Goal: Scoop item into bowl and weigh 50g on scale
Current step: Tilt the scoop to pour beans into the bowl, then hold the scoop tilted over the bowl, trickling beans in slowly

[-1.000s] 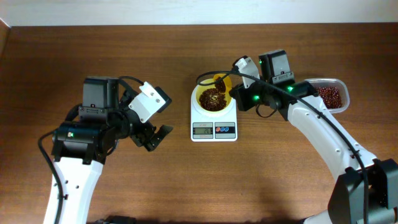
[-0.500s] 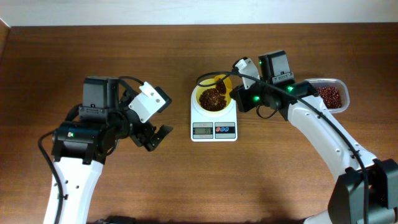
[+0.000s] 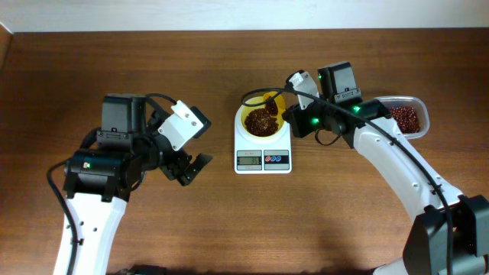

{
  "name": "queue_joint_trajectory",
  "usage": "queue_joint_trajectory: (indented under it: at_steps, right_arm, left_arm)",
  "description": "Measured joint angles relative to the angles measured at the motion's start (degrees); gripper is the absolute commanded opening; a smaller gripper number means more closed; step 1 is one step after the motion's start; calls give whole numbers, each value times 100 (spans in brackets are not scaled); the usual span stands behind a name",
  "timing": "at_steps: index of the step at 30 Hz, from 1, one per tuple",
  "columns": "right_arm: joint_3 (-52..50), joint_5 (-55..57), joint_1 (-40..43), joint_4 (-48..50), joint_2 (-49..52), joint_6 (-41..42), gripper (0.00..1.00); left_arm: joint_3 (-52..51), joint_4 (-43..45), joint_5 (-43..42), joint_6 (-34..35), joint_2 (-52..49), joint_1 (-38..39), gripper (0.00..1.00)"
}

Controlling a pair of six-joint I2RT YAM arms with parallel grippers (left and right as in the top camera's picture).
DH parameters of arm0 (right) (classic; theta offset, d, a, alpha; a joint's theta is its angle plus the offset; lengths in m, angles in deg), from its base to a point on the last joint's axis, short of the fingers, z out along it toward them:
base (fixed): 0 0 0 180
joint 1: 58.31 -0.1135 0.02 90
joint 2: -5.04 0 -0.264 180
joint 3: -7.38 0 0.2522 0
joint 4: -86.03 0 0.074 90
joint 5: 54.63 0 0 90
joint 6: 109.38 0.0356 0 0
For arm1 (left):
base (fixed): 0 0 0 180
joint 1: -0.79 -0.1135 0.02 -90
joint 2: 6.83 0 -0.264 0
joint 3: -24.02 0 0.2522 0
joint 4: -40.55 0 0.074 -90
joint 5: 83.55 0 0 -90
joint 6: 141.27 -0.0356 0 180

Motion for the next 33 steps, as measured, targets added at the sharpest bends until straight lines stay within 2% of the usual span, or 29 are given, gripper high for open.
queue_joint_trajectory:
  at_steps: [33]
  right_arm:
    - [256, 509, -229, -304, -7, 4, 4]
  left_arm:
    - [0, 0, 0, 0, 0, 0, 99]
